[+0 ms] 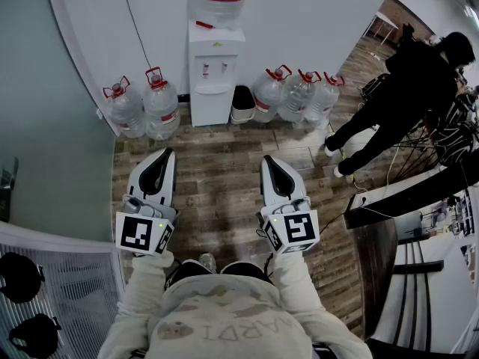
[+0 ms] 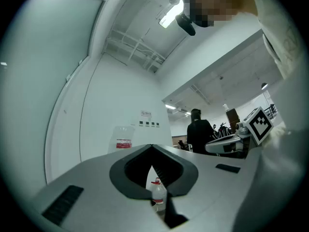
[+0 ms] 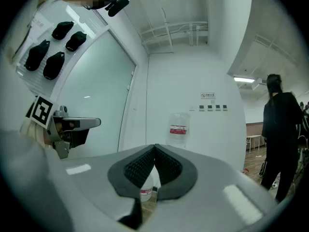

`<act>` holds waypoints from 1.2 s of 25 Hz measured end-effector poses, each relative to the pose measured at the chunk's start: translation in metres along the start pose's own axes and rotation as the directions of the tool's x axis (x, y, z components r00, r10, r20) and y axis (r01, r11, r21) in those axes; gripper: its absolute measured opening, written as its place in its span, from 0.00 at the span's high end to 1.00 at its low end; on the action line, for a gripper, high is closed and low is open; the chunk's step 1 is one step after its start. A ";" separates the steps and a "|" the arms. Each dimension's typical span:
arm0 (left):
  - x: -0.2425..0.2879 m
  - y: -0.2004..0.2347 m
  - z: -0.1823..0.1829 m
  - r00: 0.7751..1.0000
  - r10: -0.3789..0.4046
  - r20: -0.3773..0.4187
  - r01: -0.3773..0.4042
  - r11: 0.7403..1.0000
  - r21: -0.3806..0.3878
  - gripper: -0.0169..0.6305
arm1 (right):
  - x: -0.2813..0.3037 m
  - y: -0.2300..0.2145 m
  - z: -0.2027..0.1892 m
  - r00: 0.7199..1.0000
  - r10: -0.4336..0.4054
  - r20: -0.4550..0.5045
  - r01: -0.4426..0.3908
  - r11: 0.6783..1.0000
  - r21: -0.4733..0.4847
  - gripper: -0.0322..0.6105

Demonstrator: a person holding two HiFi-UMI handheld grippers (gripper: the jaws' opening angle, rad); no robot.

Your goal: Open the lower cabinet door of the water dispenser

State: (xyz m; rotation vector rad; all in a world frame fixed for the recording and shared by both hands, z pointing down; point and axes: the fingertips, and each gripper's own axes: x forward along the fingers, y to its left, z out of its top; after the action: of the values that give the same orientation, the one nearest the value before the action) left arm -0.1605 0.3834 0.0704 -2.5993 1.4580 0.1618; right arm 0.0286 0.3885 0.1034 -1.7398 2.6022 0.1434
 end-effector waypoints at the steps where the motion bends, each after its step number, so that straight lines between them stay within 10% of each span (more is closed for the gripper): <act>1: 0.001 -0.001 0.002 1.000 0.001 -0.001 -0.001 1.000 0.003 0.97 | 0.000 -0.001 0.001 1.000 -0.002 0.002 0.002 1.000 0.006 0.94; 30: 0.029 0.040 -0.005 0.999 -0.033 0.013 0.033 0.999 0.009 0.97 | 0.043 -0.001 0.003 0.999 -0.036 0.035 0.035 0.999 0.034 0.94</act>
State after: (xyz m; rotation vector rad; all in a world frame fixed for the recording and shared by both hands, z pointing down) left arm -0.1801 0.3379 0.0671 -2.6087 1.4073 0.1675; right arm 0.0131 0.3483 0.0974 -1.7548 2.5322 0.1291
